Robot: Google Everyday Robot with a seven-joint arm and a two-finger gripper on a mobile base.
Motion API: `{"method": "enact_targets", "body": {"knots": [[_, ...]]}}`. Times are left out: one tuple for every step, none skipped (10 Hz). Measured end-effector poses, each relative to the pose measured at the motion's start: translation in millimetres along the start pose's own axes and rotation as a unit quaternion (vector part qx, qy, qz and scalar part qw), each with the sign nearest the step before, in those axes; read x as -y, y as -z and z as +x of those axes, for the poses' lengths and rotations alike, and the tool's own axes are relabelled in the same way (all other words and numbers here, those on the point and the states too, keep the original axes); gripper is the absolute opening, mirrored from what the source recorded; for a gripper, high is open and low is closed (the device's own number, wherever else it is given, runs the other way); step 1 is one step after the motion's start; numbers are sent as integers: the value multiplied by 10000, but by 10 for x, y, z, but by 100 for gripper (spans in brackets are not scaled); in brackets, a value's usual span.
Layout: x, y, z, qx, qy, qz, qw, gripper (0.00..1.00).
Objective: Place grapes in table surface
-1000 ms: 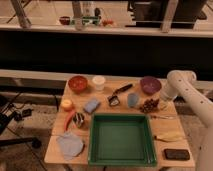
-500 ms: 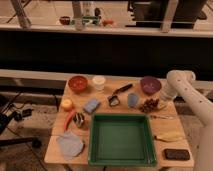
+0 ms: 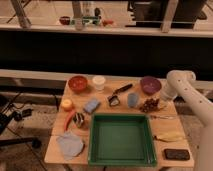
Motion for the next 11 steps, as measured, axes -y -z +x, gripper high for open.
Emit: {"method": "enact_targets", "body": {"knots": [[-5, -10, 1, 1, -1, -7, 10000, 80], [-8, -11, 4, -1, -2, -12, 10000, 80], [-10, -13, 6, -1, -4, -14, 10000, 80], [-9, -12, 6, -1, -4, -13, 10000, 80], [-10, -12, 8, -1, -5, -13, 10000, 80], [-10, -13, 8, -1, -5, -14, 10000, 80], [-9, -10, 9, -1, -6, -12, 10000, 80], [-10, -11, 10, -1, -7, -13, 10000, 80], [-10, -12, 10, -1, -6, -13, 10000, 80], [-11, -11, 13, -2, -9, -12, 10000, 80], [-11, -11, 13, -2, -9, -13, 10000, 80]]}}
